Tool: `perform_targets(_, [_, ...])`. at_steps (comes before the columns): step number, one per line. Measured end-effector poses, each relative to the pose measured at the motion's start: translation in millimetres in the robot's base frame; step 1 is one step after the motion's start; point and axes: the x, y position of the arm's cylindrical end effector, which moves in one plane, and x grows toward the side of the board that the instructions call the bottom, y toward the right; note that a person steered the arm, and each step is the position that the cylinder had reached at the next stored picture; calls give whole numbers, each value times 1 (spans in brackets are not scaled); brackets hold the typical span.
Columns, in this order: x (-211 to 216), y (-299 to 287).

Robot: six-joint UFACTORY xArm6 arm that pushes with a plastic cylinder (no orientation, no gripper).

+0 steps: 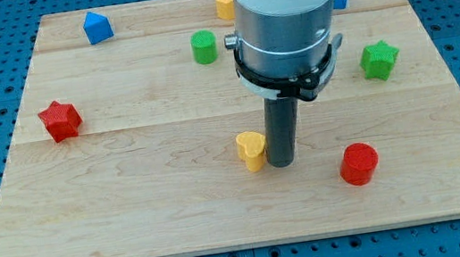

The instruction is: Push the yellow heart towards bottom left

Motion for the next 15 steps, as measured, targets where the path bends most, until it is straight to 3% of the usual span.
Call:
perform_targets(3, [-23,-70])
perform_targets(4, [-39,-67])
perform_targets(5, [-35,-149])
perform_targets(6, [-20,-190])
perform_targets(7, [-20,-113])
perform_targets(8, [-8,-71])
perform_targets(9, [5,-129])
perform_targets(10, [-3,-234])
perform_targets(11, [-12,-284])
perform_targets(12, [-92,-229])
perform_targets(14, [-181,-148])
perform_targets(15, [-216,-147])
